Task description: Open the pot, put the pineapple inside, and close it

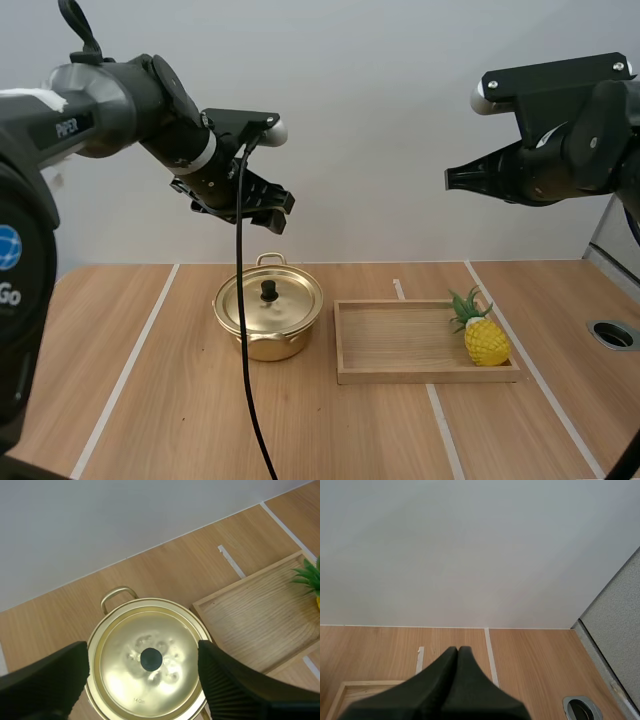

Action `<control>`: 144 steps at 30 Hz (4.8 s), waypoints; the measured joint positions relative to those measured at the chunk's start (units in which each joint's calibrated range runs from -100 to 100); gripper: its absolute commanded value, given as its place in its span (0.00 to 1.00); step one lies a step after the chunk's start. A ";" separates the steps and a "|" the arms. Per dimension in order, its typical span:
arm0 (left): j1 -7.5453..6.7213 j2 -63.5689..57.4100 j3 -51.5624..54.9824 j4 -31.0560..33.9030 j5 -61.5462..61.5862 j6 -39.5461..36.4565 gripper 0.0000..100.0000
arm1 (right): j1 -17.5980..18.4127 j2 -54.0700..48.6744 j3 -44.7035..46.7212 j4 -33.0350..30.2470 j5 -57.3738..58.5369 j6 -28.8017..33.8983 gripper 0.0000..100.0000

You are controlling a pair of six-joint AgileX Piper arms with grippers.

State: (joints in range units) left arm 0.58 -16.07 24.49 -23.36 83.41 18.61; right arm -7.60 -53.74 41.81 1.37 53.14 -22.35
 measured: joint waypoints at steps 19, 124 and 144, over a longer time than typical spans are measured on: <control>0.00 6.51 10.19 -2.61 -3.22 3.74 1.00 | 0.00 0.00 0.00 0.11 1.04 0.00 0.00; 0.00 -14.06 7.09 -14.95 -45.30 10.09 0.00 | 0.00 0.00 0.00 0.33 4.80 0.00 0.00; 0.00 -40.88 7.05 -15.80 -65.66 7.67 0.00 | 0.00 -5.82 0.00 5.35 4.80 0.00 0.00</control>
State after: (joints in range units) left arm 0.58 -56.95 31.54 -39.16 17.75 26.29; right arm -7.60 -59.57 41.81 6.72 57.95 -22.35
